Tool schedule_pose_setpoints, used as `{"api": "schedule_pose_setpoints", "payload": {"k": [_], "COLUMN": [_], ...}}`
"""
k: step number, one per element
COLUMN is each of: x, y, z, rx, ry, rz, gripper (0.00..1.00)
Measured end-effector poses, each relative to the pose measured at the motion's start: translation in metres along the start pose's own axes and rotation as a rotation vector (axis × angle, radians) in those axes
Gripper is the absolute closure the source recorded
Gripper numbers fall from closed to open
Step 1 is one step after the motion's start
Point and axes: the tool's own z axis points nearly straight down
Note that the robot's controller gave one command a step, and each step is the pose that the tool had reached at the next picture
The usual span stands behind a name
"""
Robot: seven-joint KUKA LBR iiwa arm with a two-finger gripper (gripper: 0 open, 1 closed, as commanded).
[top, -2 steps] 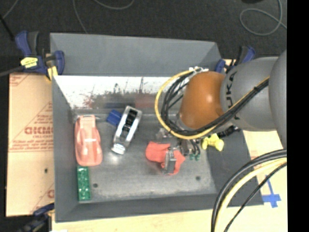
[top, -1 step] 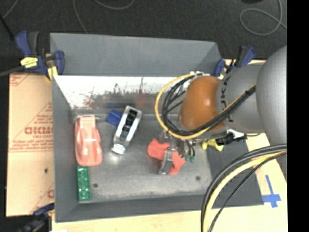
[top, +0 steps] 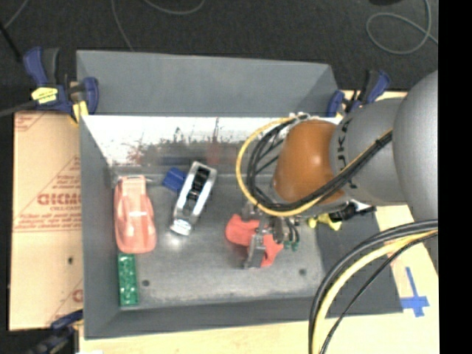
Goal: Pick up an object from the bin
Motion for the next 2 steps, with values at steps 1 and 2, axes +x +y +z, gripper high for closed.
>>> {"api": "schedule_pose_setpoints", "payload": {"k": [1, 2], "x": [0.0001, -0.0014], "y": [0.0008, -0.0004], "z": [-0.0009, -0.0010], "rx": [-0.001, -0.001], "ry": [-0.002, -0.004], "rz": [0.003, 0.000], "gripper": [0.00, 1.00]}}
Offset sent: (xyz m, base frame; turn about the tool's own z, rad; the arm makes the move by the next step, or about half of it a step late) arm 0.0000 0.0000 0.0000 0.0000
